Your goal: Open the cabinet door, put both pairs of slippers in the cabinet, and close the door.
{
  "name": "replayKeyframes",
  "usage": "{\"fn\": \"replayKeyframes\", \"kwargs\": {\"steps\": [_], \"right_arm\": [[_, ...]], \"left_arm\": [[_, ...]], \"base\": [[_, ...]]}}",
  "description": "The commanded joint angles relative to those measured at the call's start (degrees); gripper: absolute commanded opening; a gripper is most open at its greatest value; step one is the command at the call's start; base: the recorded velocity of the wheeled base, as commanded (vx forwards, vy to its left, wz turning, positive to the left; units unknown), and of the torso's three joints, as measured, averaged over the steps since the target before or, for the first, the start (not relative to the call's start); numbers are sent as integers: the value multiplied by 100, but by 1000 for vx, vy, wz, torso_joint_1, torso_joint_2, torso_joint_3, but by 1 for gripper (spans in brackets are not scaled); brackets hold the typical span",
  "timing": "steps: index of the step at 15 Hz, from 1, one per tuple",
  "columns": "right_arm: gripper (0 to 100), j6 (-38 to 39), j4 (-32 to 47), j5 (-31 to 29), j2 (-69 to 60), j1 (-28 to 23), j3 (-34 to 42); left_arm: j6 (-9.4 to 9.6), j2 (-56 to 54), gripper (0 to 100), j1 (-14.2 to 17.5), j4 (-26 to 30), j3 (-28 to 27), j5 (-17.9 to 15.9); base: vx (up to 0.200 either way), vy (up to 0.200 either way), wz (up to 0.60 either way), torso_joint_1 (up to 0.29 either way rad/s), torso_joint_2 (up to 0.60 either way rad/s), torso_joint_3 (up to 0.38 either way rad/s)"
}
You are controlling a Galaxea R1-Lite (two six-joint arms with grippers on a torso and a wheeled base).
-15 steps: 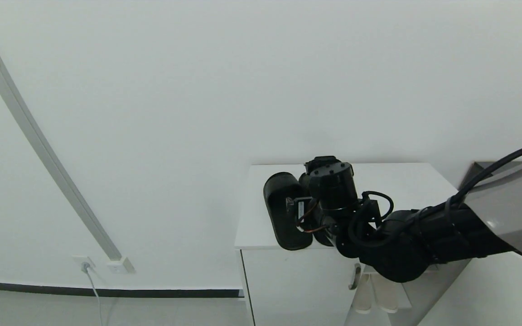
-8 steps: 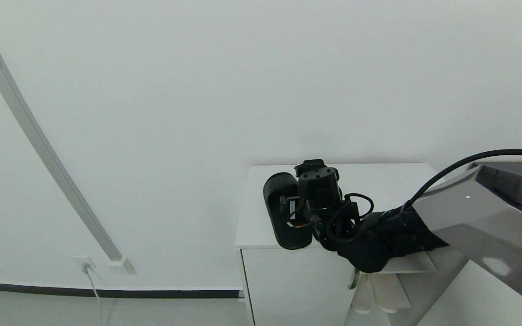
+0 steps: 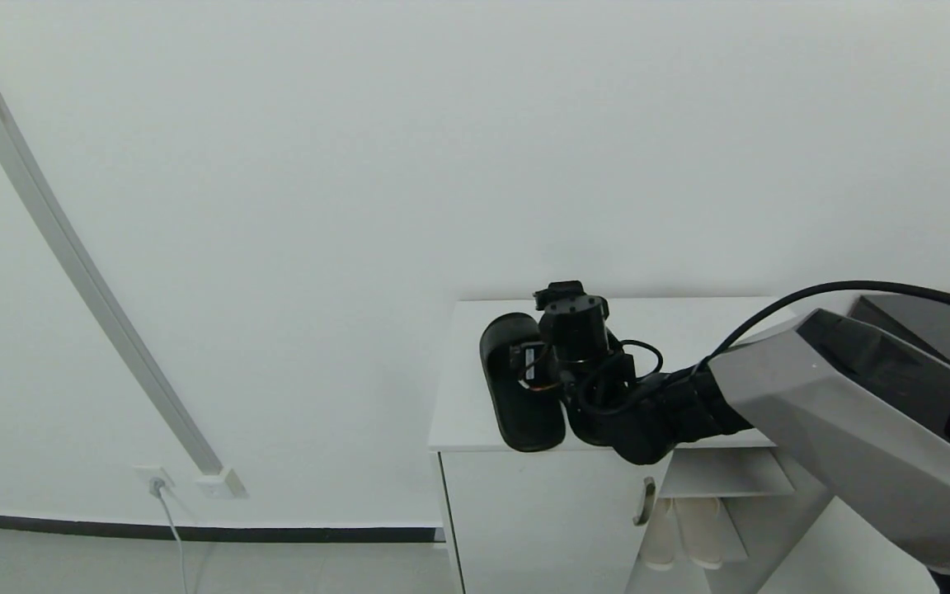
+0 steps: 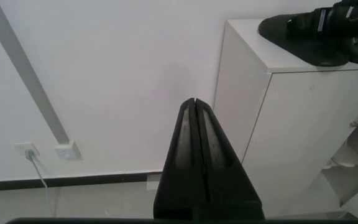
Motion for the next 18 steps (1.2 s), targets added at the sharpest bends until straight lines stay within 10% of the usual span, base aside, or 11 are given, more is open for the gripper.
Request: {"fn": "replayKeyframes", "kwargs": {"steps": [1,3,4,12,18], "right_arm": [[100,4,-9,0,102,-15,-37],[100,4,-9,0,102,-15,-37],[0,4,-9,0,93,-15,-37],[0,12,-18,17,-197,-15,174],[0,12,-18,676,-2060,249,1897]], "left_arm": [[0,7,0,4,-1,1,1],[0,7,0,4,-1,1,1],[0,7,0,4,-1,1,1],[0,7,0,4,-1,1,1],[-9,7,0,4,-1,1,9]], "base": [[0,0,0,0,0,0],[0,0,0,0,0,0],[0,0,0,0,0,0],[0,0,0,0,0,0],[0,0,0,0,0,0]]}}
